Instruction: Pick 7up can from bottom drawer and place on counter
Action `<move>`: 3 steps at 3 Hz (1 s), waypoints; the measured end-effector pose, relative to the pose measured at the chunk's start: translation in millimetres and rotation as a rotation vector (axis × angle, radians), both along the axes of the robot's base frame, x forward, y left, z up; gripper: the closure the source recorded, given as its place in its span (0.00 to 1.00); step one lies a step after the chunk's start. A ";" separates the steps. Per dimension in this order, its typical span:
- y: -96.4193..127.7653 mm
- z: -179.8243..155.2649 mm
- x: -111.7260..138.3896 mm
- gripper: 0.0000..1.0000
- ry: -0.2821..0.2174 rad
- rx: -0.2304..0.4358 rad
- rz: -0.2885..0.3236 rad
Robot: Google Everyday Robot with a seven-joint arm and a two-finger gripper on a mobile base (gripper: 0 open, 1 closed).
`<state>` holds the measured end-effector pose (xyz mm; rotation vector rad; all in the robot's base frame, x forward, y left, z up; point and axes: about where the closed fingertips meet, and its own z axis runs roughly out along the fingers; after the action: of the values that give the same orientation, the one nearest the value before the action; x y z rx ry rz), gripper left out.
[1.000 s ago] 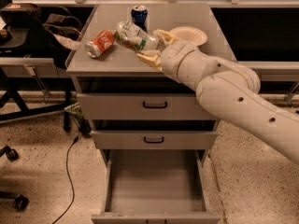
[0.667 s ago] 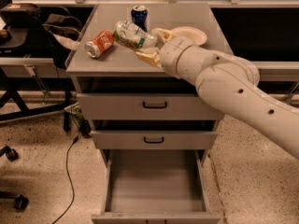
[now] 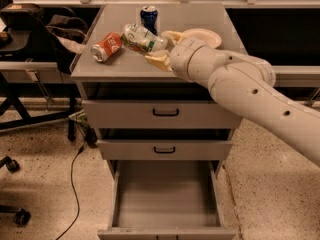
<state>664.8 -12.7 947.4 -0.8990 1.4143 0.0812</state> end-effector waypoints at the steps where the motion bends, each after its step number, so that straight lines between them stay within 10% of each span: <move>1: -12.9 5.7 5.9 1.00 -0.011 0.015 -0.038; 3: -11.2 49.8 31.3 1.00 -0.086 0.086 -0.138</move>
Offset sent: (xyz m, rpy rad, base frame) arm 0.0644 -0.0391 0.0279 0.0903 -0.0982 -0.3822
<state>696.1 -23.8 997.3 -0.7240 1.3783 -0.0003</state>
